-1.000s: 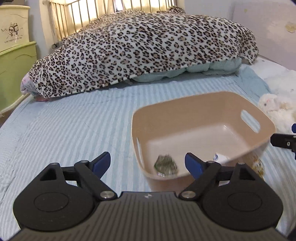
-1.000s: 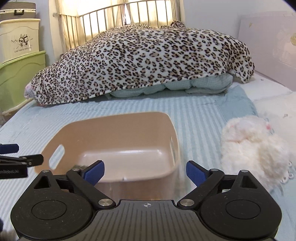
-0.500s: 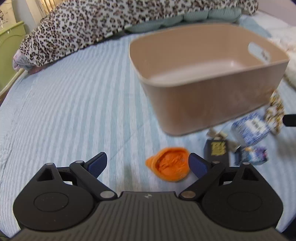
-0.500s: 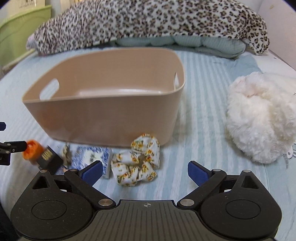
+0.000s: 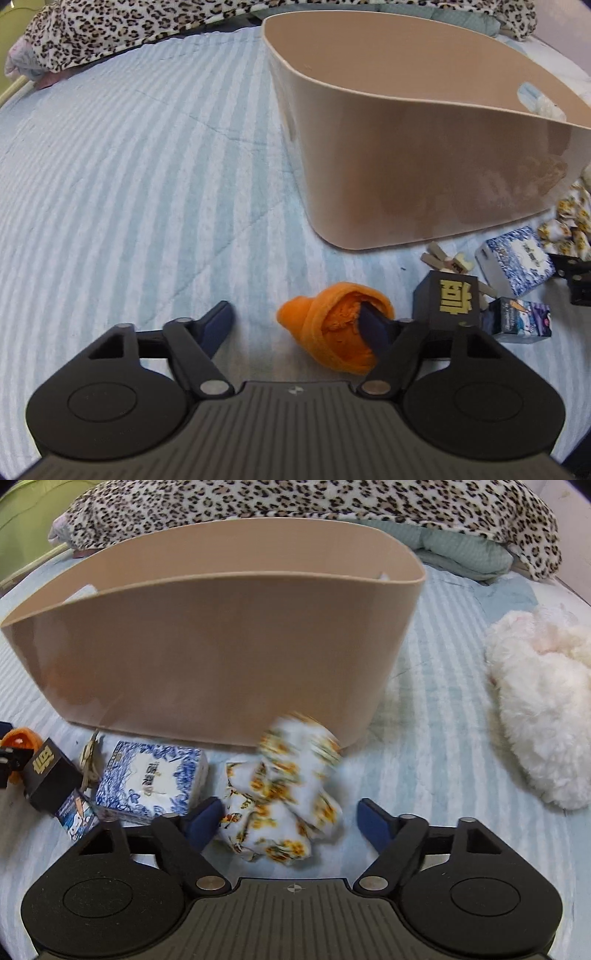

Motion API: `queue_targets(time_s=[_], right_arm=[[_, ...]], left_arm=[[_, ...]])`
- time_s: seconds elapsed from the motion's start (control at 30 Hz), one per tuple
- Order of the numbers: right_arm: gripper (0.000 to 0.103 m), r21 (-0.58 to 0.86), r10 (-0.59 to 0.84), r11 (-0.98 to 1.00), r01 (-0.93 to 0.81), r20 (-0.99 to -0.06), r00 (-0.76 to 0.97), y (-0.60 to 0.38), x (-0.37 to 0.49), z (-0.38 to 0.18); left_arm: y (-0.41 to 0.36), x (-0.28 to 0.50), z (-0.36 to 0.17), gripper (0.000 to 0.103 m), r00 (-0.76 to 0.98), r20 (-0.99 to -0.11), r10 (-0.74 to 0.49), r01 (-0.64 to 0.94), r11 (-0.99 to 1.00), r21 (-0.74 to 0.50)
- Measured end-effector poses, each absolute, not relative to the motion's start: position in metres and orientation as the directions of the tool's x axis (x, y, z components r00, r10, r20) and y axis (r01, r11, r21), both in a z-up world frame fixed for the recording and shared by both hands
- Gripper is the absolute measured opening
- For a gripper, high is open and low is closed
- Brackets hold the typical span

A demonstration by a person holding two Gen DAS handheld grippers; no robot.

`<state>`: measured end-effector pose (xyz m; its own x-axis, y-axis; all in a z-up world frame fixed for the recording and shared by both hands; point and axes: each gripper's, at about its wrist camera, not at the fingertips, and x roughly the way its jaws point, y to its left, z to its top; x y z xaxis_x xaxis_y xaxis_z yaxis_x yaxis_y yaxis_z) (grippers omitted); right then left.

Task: Organize objects
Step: 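Grasp the orange sock with left tool while right tool grasps floral scrunchie, then lift both items over the basket and open both tools to release them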

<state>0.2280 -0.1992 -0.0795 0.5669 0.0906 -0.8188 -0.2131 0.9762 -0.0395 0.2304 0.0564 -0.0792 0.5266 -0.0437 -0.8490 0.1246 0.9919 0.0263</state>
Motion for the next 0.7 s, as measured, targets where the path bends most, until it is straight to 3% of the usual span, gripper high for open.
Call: queue_targets(time_s=[0.13,0.2,0.33,0.47,0.7], right_arm=[[0.053,-0.040,0.117,0.967,-0.251,-0.807,0.579,-0.193,0.223,-0.077],[0.042,-0.025,0.132,0.966,-0.257,-0.808,0.574,-0.192,0.222,-0.077],[0.021,0.003,0.146,0.970,-0.242,-0.808,0.571,-0.192,0.215,-0.074],[0.013,0.047,0.167,0.975,-0.219,-0.804,0.571,-0.199,0.205,-0.071],[0.012,0.105,0.195,0.978,-0.182,-0.774,0.603,-0.214,0.189,-0.054]], left_arm=[[0.053,0.228,-0.075,0.046,0.525,-0.847,-0.082,0.149,0.989,-0.003],[0.053,0.224,-0.074,0.028,0.534,-0.840,-0.098,0.155,0.988,-0.017],[0.049,0.214,-0.071,0.010,0.552,-0.828,-0.098,0.155,0.988,-0.014],[0.048,0.205,-0.063,0.009,0.561,-0.821,-0.101,0.157,0.988,-0.014],[0.051,0.192,-0.050,0.009,0.594,-0.797,-0.105,0.144,0.989,-0.022]])
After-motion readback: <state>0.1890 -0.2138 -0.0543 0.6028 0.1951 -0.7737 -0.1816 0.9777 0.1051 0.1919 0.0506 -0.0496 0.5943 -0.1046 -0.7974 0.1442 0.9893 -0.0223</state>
